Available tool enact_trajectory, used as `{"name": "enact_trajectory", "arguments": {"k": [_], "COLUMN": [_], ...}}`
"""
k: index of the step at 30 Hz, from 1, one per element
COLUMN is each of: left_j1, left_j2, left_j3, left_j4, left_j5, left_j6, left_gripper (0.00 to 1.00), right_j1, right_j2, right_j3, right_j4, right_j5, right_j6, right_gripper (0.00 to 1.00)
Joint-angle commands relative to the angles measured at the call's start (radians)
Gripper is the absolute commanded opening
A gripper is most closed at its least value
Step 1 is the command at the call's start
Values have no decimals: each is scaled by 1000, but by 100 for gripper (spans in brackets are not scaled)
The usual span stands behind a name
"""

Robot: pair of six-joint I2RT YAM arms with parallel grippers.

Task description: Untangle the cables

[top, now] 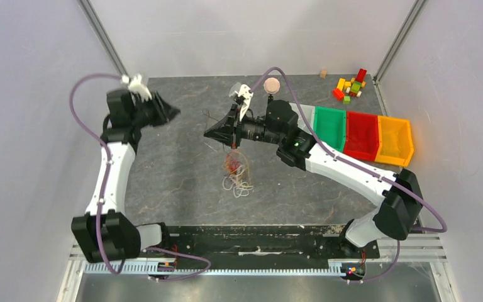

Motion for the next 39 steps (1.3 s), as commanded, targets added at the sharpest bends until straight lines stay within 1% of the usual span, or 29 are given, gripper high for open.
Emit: {"name": "enact_trajectory", "arguments": {"k": [1,2,3,4,5,6,7,9,11,13,15,16,17,20,22,25,28,29,30,32,33,34,35,36,37,38,39], "left_j1": [26,26,26,27,31,34,35,34,30,-18,-86,-153,-191,-318,-388,-439,-467,-472,-478,-479,-479,-476,-469,-463,-459,-457,-457], "left_j2": [-247,-265,-276,-276,-273,-276,-289,-389,-488,-532,-494,-470,-454,-460,-436,-361,-323,-317,-315,-321,-327,-339,-349,-354,-356,-357,-353], "left_j3": [-218,-250,-261,-257,-239,-230,-236,-305,-391,-465,-473,-468,-473,-551,-564,-547,-546,-545,-546,-542,-535,-531,-525,-521,-520,-519,-519], "left_j4": [153,162,148,121,78,44,31,59,99,224,283,299,327,528,579,622,659,664,664,638,605,575,558,548,546,548,552], "left_j5": [293,297,286,281,305,372,483,604,641,583,540,537,520,440,385,362,313,312,315,327,329,328,331,337,334,325,318], "left_j6": [-47,-51,-38,-21,16,46,91,171,253,192,172,177,176,172,209,223,219,220,223,228,227,212,179,141,95,60,23], "left_gripper": [22,27,44,64,71,72,72,73,73,73,72,71,69,68,65,60,53,47,38,8,2,2,2,2,2,2,2], "right_j1": [-26,-31,-35,-38,-40,-41,-40,-40,-42,-42,-42,-42,-43,-42,-42,-43,-42,-42,-43,-57,-71,-96,-125,-167,-197,-229,-244], "right_j2": [27,28,30,29,27,23,19,16,23,23,20,18,18,16,19,24,25,23,21,18,18,17,15,7,-2,-19,-39], "right_j3": [20,16,7,4,3,4,7,13,19,8,-14,-22,-26,-32,-34,-34,-32,-35,-39,-53,-62,-68,-80,-92,-111,-134,-160], "right_j4": [20,22,29,33,37,42,47,57,55,63,88,99,104,115,119,134,140,140,140,135,134,134,134,132,119,96,64], "right_j5": [14,9,6,4,6,10,15,27,23,15,7,6,5,8,7,-1,-12,-13,-17,-21,-37,-58,-90,-122,-161,-191,-211], "right_j6": [87,97,111,129,138,145,149,153,151,161,189,201,211,230,244,264,274,275,277,277,279,282,289,291,276,246,187], "right_gripper": [0,0,0,0,0,0,0,0,0,0,0,0,0,0,0,0,0,0,0,0,8,26,49,65,75,80,82]}}
